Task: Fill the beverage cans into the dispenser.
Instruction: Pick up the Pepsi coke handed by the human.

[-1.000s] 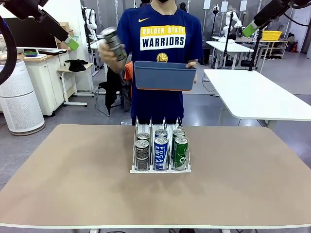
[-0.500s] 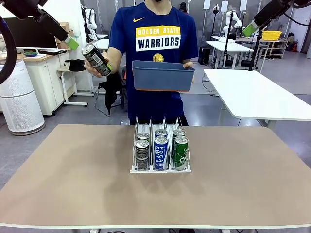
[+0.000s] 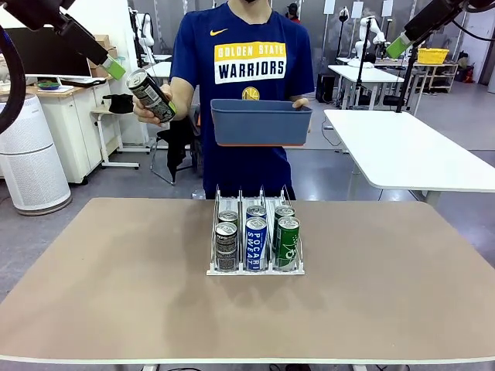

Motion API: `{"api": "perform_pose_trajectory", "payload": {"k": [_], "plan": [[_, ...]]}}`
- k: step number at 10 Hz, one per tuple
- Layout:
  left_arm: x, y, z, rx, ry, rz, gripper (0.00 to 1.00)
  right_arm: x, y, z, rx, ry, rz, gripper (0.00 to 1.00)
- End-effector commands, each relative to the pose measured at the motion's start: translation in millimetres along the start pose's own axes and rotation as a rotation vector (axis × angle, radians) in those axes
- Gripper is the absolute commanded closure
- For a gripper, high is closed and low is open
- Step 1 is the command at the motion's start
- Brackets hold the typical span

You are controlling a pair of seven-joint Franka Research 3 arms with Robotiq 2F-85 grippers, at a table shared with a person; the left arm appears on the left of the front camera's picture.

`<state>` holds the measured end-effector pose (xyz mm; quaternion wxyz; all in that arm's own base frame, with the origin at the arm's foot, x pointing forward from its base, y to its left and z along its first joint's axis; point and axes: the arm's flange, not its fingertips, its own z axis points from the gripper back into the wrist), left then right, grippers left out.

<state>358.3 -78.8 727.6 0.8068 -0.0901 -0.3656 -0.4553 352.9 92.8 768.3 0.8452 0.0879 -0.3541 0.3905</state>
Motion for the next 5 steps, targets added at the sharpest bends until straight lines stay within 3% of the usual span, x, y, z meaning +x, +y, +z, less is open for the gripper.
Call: {"api": "perform_pose_trajectory", "payload": {"k": [1, 5], "plan": [[11.5, -3.6, -7.3, 0.006, 0.022, -0.010, 0.00, 0.0, 0.1, 0.7, -0.001, -0.001, -0.001, 0.00], [9.3, 15.1, -18.8, 0.009, 0.106, -0.048, 0.00, 0.0, 0.1, 0.7, -0.001, -0.001, -0.001, 0.00]]}}
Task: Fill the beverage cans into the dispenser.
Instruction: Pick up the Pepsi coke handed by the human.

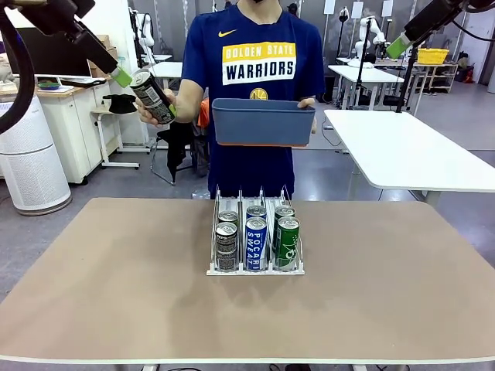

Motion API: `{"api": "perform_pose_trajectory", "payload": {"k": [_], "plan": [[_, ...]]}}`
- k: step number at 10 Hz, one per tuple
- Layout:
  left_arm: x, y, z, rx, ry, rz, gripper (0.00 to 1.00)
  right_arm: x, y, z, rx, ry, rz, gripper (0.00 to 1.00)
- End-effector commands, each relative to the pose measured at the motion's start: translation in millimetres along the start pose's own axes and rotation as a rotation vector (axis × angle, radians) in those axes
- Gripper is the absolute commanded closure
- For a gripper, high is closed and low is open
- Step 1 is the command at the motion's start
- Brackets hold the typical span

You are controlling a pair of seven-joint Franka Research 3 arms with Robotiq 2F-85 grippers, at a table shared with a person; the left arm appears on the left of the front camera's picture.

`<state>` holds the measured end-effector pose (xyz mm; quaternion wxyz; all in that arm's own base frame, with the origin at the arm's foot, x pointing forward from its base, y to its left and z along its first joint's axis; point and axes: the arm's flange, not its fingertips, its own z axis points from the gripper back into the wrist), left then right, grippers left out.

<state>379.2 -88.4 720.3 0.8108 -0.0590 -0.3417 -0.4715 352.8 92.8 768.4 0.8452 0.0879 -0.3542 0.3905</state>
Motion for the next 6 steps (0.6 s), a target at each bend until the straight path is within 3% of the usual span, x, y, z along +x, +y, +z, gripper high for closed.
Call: {"api": "perform_pose_trajectory", "payload": {"k": [1, 6], "plan": [[0.6, 12.8, -5.2, -0.001, 0.045, -0.023, 0.00, 0.0, 0.1, 0.6, -0.001, -0.001, -0.001, 0.00], [10.9, 29.9, -26.0, 0.050, 0.032, -0.119, 0.00, 0.0, 0.1, 0.6, -0.001, -0.001, -0.001, 0.00]]}}
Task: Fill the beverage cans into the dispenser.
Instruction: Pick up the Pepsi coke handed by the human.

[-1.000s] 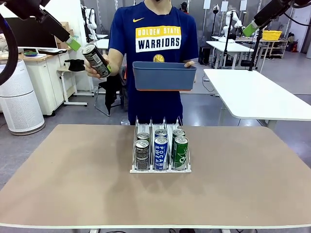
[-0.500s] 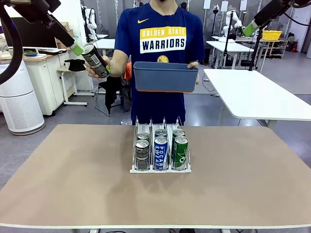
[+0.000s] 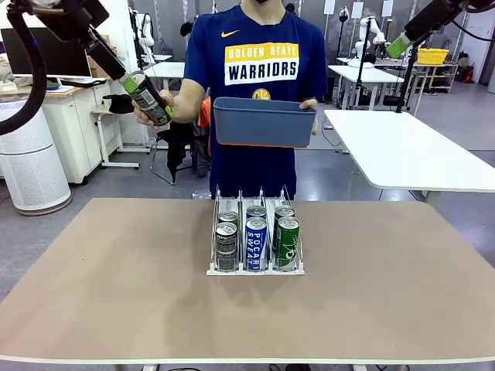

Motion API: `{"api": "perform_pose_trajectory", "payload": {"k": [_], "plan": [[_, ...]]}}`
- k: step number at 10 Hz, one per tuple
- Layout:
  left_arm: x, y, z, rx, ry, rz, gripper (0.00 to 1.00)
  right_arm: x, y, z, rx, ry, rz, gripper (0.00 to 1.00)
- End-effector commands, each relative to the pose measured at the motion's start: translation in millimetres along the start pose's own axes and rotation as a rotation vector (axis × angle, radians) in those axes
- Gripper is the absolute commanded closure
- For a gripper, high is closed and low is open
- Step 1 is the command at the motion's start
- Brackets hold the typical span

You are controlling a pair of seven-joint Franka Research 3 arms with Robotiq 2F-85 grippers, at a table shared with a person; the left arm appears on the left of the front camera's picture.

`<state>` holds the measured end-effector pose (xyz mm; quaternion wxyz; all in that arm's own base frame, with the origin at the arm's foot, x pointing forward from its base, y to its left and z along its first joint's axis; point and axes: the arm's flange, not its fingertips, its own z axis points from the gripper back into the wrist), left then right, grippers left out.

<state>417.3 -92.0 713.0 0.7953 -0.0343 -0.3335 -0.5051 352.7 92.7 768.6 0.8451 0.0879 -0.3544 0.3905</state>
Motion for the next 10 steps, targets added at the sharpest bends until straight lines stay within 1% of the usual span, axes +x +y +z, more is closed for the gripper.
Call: {"api": "perform_pose_trajectory", "payload": {"k": [1, 5, 6, 8, 10], "plan": [[1.3, 5.7, -4.3, 0.055, 0.003, -0.052, 0.00, -0.1, 0.1, 0.4, 0.000, -0.001, -0.001, 0.00], [0.9, 13.0, -16.6, 0.038, -0.011, -0.066, 0.00, -0.1, 0.1, 0.4, 0.000, -0.001, -0.001, 0.00], [-2.3, 17.2, -18.3, 0.015, -0.018, -0.075, 0.00, -0.1, 0.1, 0.4, 0.000, -0.001, -0.001, 0.00], [-5.0, 17.3, -25.7, 0.002, -0.014, -0.060, 0.00, -0.1, 0.1, 0.4, 0.000, -0.001, -0.001, 0.00], [-10.2, 21.8, -30.8, -0.015, -0.035, -0.088, 0.00, -0.1, 0.1, 0.4, 0.000, -0.001, -0.001, 0.00]]}}
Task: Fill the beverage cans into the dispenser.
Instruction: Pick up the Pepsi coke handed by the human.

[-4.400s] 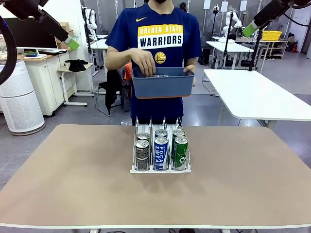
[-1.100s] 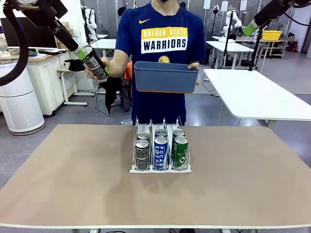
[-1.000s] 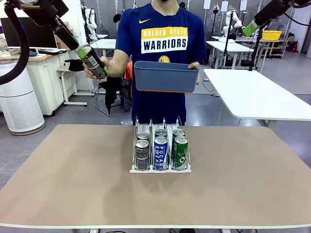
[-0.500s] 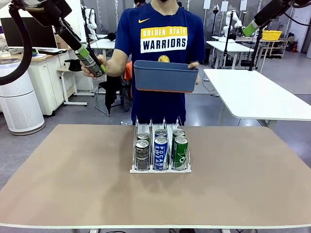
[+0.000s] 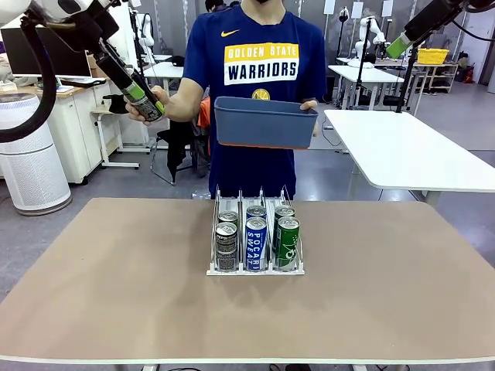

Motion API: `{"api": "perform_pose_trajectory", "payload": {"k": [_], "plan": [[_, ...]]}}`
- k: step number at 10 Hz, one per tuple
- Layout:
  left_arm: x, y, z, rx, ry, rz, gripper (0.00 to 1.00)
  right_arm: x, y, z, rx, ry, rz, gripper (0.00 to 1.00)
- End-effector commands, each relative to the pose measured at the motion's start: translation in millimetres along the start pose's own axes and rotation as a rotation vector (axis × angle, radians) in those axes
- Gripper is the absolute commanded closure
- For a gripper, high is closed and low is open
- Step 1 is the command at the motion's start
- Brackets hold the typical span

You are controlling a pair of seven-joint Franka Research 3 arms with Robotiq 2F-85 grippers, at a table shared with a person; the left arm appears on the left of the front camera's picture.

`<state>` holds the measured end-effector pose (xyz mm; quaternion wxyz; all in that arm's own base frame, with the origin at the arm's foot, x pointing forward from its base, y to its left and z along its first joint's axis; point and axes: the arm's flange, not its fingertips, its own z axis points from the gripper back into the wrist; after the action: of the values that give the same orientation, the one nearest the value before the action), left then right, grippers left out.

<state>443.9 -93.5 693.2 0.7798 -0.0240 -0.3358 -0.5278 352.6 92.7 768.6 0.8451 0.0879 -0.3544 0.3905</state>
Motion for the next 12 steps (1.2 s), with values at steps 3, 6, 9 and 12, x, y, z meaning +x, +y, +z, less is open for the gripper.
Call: {"api": "perform_pose_trajectory", "payload": {"k": [3, 6, 9, 12], "plan": [[-10.2, 5.9, -4.2, -0.016, -0.020, -0.007, 0.00, -0.1, 0.1, 0.4, 0.000, -0.001, -0.001, 0.00], [-3.2, 3.0, -2.4, -0.010, -0.012, -0.008, 0.00, -0.1, 0.1, 0.4, 0.000, -0.001, -0.001, 0.00], [-0.9, 3.6, -4.8, -0.001, 0.025, -0.015, 0.88, -0.1, 0.1, 0.4, 0.000, -0.001, -0.001, 0.00], [-1.0, 2.6, -4.7, -0.001, 0.040, 0.000, 0.88, -0.1, 0.1, 0.4, 0.000, -0.001, -0.001, 0.00]]}}
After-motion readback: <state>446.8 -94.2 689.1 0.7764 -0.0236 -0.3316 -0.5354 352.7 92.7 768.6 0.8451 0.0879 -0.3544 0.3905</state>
